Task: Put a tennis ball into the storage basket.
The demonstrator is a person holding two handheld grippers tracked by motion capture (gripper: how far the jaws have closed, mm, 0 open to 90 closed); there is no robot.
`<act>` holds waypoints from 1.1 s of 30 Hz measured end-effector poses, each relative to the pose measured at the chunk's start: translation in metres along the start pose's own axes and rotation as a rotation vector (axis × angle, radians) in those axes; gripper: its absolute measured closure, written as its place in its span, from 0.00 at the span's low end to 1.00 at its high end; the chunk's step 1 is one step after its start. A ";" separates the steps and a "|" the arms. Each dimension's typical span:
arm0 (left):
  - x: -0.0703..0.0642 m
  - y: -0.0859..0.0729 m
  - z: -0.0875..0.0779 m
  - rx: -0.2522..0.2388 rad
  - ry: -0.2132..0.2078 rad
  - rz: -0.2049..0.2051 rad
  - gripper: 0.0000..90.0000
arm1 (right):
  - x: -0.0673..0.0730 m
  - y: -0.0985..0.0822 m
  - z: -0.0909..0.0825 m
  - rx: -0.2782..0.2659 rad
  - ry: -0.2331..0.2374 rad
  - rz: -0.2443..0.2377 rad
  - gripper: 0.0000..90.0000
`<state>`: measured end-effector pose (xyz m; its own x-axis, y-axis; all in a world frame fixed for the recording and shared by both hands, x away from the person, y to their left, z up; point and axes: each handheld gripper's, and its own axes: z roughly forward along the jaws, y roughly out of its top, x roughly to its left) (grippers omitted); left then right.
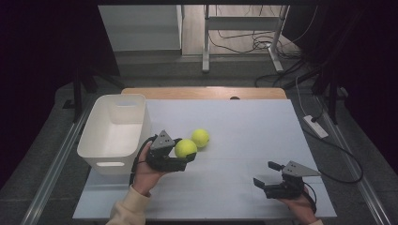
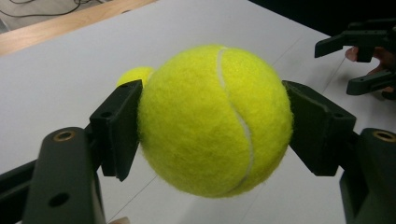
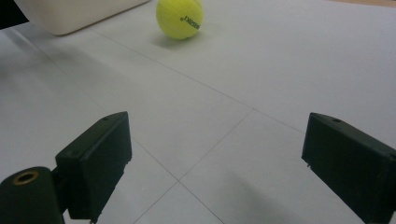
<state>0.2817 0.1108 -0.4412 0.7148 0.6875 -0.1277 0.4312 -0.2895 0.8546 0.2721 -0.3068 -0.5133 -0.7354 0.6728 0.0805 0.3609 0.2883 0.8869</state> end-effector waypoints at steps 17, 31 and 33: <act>0.000 0.005 -0.015 -0.048 -0.011 0.013 0.30 | -0.001 0.000 -0.001 -0.003 -0.007 -0.001 0.09; 0.002 0.008 -0.028 -0.076 -0.021 0.007 0.30 | -0.002 0.000 -0.001 -0.002 -0.009 0.001 0.09; 0.002 0.008 -0.031 -0.082 -0.020 0.006 0.30 | -0.002 0.000 -0.001 -0.001 -0.009 0.002 0.09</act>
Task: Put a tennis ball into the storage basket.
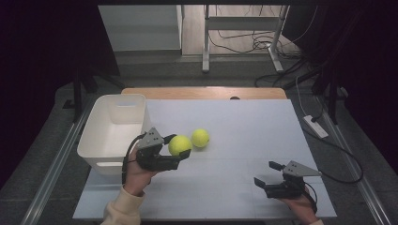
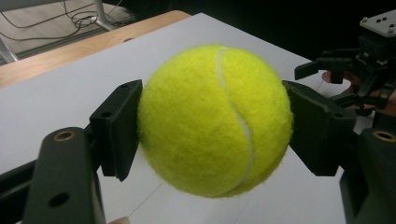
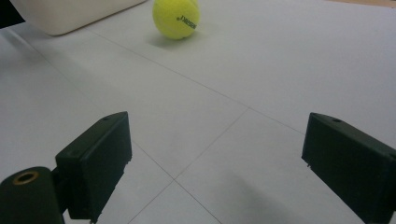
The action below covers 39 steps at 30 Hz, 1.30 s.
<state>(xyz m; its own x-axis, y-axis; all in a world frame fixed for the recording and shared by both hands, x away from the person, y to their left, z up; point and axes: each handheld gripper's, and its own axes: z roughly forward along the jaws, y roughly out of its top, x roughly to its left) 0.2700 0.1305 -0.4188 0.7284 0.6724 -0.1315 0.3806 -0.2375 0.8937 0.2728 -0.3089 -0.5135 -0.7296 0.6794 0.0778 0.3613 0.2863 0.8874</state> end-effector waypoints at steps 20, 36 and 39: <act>0.004 0.004 -0.024 -0.055 0.025 0.000 0.30 | 0.000 0.000 -0.001 0.000 -0.005 0.000 0.09; 0.011 0.007 -0.046 -0.113 0.059 -0.014 0.30 | -0.001 0.000 -0.001 -0.002 -0.009 0.001 0.09; 0.014 0.007 -0.050 -0.117 0.067 -0.018 0.30 | -0.001 0.000 0.000 0.000 -0.008 0.000 0.09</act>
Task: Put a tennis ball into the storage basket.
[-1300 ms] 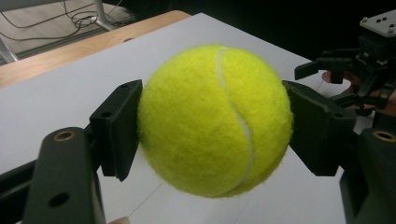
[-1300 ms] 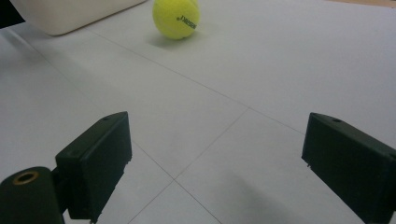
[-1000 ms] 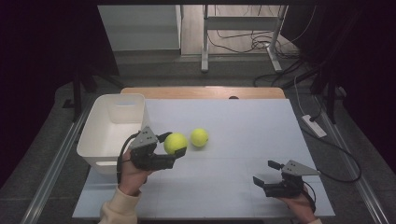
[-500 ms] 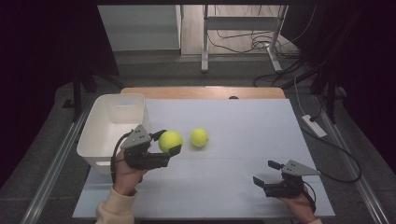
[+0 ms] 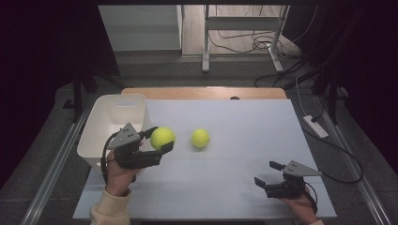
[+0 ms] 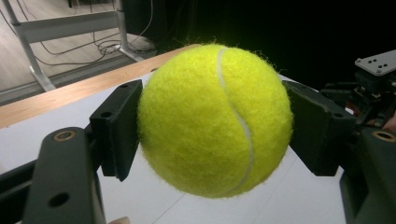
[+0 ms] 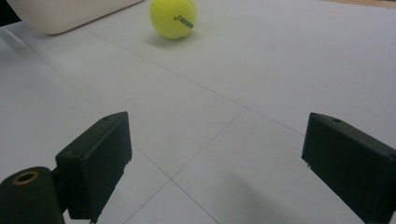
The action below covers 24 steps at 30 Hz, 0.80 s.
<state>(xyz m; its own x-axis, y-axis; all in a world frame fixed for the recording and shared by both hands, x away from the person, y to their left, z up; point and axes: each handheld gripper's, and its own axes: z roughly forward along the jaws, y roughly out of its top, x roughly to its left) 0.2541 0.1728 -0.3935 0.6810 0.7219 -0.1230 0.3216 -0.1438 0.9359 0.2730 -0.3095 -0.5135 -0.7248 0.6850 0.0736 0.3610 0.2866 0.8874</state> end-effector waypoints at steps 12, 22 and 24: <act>0.005 0.000 -0.005 -0.006 0.025 -0.013 0.30 | 0.000 0.000 -0.001 -0.001 -0.001 0.003 0.09; 0.007 0.001 -0.008 -0.011 0.053 -0.018 0.30 | 0.000 0.000 -0.001 0.000 -0.002 0.001 0.09; 0.008 0.001 -0.008 -0.012 0.057 -0.018 0.30 | 0.000 0.000 0.000 0.000 -0.002 0.002 0.09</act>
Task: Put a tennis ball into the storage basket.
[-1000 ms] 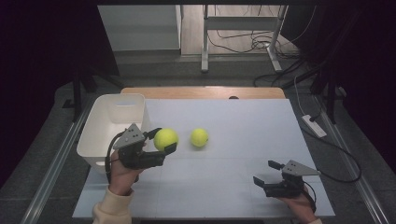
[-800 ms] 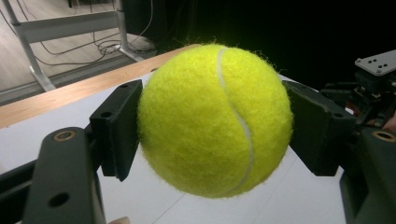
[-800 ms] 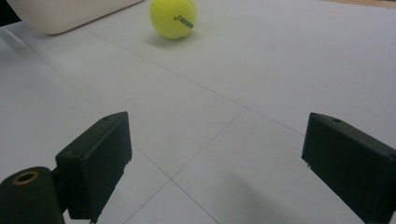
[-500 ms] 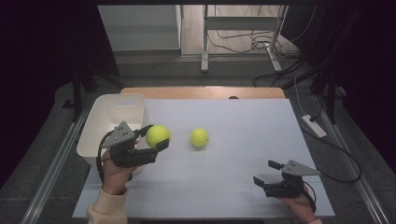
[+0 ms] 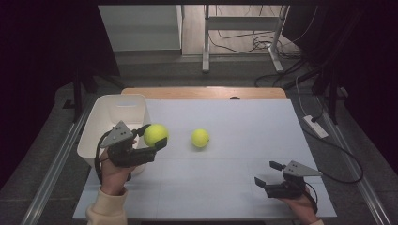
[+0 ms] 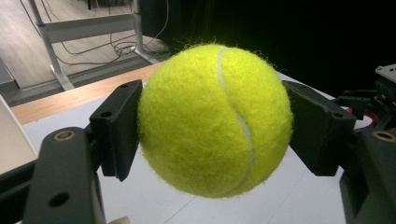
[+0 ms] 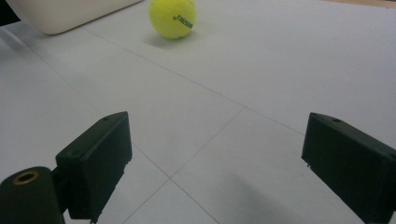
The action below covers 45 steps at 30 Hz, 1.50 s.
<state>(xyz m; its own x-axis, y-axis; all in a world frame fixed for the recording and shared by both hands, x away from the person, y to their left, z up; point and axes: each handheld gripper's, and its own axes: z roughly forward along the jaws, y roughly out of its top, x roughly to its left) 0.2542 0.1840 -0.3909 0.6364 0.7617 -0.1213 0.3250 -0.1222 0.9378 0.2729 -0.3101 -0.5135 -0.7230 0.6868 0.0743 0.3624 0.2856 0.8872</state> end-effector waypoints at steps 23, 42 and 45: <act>0.016 0.021 0.002 -0.004 0.070 -0.028 0.30 | -0.001 0.001 -0.001 -0.017 0.008 -0.002 0.09; 0.040 0.026 -0.003 -0.020 0.141 -0.064 0.30 | 0.000 0.002 -0.002 -0.017 0.010 0.006 0.10; 0.046 0.026 -0.006 -0.022 0.151 -0.078 0.30 | 0.000 0.002 -0.002 -0.016 0.012 0.007 0.10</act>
<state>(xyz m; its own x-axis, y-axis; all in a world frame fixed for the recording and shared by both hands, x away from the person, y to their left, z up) 0.2880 0.2194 -0.3698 0.4968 0.8557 -0.1448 0.3523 -0.0464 0.9347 0.2722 -0.3106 -0.5108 -0.7276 0.6805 0.0864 0.3584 0.2696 0.8938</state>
